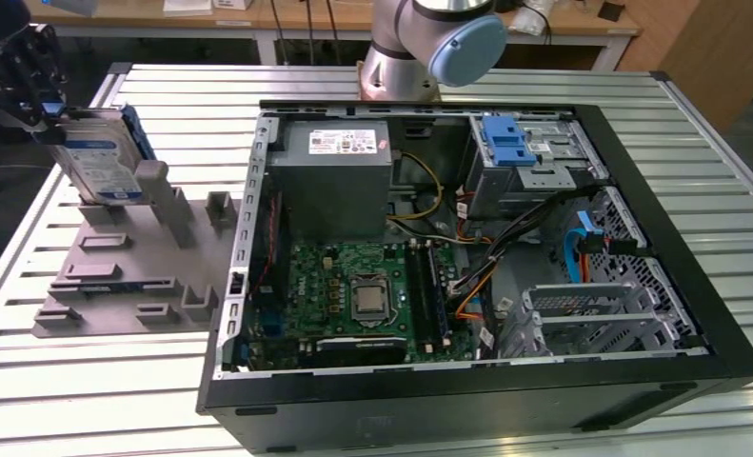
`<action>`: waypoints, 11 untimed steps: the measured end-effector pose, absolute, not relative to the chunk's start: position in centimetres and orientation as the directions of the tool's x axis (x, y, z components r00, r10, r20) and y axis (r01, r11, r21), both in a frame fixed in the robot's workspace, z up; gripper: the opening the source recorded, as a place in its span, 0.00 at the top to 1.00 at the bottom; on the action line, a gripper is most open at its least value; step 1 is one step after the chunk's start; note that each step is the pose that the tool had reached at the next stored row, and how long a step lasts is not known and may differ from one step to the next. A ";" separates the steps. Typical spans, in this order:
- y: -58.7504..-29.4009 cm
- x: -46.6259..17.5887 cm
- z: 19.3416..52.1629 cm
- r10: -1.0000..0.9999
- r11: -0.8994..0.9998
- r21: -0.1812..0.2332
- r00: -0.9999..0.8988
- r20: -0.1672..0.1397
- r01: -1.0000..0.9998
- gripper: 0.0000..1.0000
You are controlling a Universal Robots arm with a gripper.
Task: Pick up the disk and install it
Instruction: 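Pick up the disk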
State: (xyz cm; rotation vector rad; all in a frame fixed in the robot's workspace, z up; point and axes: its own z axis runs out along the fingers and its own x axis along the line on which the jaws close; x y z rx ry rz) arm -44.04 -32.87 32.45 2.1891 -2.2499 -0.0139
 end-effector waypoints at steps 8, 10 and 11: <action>-32.8 -44.0 32.8 -1.000 0.027 0.008 -0.027 -0.004 -1.000 0.64; -32.8 -44.0 32.8 -1.000 0.027 0.008 -0.027 -0.004 -1.000 0.64; -32.8 -44.0 32.9 -1.000 0.027 0.008 -0.027 -0.004 -1.000 0.64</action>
